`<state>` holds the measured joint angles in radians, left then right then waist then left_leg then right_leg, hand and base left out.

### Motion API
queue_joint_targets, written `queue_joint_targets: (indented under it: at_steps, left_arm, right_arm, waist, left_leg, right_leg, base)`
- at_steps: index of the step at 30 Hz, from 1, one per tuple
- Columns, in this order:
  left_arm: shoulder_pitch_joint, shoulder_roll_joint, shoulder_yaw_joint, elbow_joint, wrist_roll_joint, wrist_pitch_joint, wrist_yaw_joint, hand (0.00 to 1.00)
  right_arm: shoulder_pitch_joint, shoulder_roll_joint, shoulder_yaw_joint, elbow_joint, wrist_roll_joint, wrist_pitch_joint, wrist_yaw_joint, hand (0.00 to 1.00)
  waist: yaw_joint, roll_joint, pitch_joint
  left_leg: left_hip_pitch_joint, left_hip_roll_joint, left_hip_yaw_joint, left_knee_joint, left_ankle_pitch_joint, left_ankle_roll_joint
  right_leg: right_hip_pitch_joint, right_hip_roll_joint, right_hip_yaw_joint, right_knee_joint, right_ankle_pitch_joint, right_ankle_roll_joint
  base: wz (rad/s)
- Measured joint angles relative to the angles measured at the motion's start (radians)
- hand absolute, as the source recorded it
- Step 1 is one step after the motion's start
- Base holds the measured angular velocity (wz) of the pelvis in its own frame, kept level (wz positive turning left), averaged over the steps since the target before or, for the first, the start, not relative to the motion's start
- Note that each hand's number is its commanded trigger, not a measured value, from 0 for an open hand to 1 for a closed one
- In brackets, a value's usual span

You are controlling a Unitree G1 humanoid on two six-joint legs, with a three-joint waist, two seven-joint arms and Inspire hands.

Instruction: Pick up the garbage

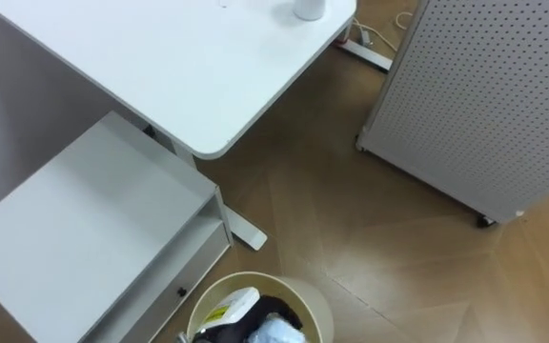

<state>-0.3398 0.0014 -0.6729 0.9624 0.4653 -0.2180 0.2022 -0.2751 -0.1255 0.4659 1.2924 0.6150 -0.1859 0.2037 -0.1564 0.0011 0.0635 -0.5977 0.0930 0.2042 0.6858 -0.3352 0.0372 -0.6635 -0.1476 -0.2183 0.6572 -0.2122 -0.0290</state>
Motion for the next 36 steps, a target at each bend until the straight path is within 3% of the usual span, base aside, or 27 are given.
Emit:
queue_joint_targets:
  at_steps: [17,29,32,36]
  left_arm:
    - [0.042,0.006,0.002,0.004,0.009,-0.002,-0.015,0.00]
    - [0.061,0.055,0.021,-0.007,0.005,-0.015,0.028,0.00]
    - [0.061,0.059,0.050,-0.009,0.007,-0.016,0.036,0.00]
    - [0.073,0.088,0.091,-0.074,0.009,-0.035,0.035,0.00]
  right_arm:
    - [0.024,-0.008,-0.009,0.004,0.006,-0.001,0.018,1.00]
    - [0.028,-0.031,-0.021,0.005,0.012,0.011,0.020,1.00]
    - [0.041,-0.032,-0.035,0.008,0.011,0.013,0.020,1.00]
    - [0.068,-0.041,-0.086,0.009,0.001,0.013,0.036,1.00]
  waist:
    - [0.002,0.007,-0.0079]
    - [0.026,0.008,-0.0082]
    - [0.027,0.009,-0.0089]
    - [0.028,0.013,-0.0109]
  left_leg:
    - [0.062,-0.011,0.008,-0.046,0.012,0.000]
    - [0.085,-0.019,0.007,-0.067,0.013,0.002]
    - [0.127,-0.018,0.007,-0.084,0.013,0.002]
    - [0.202,-0.018,0.017,-0.127,0.014,0.002]
  right_leg:
    - [0.048,-0.007,0.002,-0.019,0.001,0.003]
    - [0.070,-0.008,0.003,-0.041,0.007,0.010]
    - [0.116,-0.003,-0.001,-0.065,0.008,0.014]
    - [0.188,0.009,0.007,-0.111,0.019,0.026]
  base:
    - [0.00]
    - [0.00]
    - [0.00]
    - [-0.07]
